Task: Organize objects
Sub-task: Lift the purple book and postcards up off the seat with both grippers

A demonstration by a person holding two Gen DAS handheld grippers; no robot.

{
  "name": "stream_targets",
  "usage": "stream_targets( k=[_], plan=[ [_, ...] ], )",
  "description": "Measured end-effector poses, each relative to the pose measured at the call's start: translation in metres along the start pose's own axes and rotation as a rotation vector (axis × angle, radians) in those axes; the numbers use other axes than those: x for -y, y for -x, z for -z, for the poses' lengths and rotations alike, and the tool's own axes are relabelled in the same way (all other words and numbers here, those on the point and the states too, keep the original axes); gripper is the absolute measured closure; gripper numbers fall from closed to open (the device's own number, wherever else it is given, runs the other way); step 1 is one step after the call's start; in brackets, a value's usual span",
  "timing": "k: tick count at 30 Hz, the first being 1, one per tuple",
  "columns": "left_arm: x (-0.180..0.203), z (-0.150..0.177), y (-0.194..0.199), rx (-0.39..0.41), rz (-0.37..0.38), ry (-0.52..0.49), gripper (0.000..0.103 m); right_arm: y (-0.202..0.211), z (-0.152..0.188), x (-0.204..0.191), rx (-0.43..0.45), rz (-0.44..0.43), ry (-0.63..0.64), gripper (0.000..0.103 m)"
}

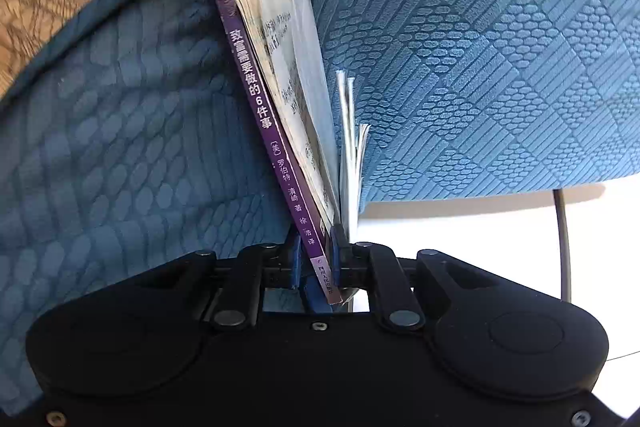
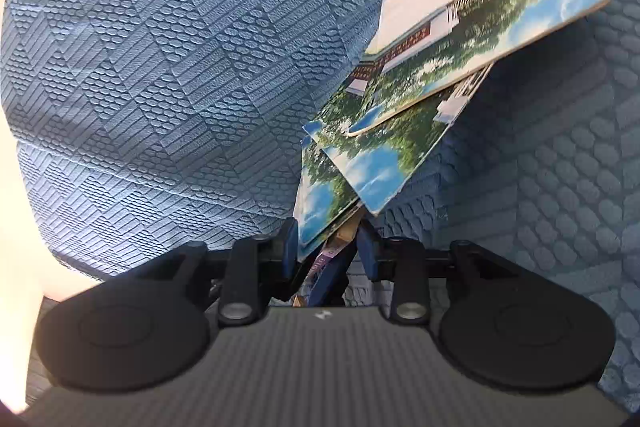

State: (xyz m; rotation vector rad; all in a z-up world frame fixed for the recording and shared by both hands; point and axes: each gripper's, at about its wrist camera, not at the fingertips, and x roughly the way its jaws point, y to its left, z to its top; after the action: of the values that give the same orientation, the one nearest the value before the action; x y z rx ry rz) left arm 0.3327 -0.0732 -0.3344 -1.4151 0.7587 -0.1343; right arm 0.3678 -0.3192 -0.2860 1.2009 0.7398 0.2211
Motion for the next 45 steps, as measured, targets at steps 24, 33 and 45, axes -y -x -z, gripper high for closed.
stream_targets(
  k=[24, 33, 45],
  plan=[
    [0.017, -0.035, 0.087, -0.002, -0.137, -0.118, 0.094, -0.027, 0.034, -0.017, -0.215, -0.095, 0.052, 0.058],
    [0.022, -0.049, 0.121, 0.025, -0.2, -0.167, 0.095, -0.037, 0.034, -0.009, -0.212, -0.007, 0.055, 0.055],
    [-0.006, -0.071, 0.159, 0.056, -0.11, -0.083, 0.092, -0.038, 0.039, -0.011, -0.168, -0.079, 0.006, 0.078]
  ],
)
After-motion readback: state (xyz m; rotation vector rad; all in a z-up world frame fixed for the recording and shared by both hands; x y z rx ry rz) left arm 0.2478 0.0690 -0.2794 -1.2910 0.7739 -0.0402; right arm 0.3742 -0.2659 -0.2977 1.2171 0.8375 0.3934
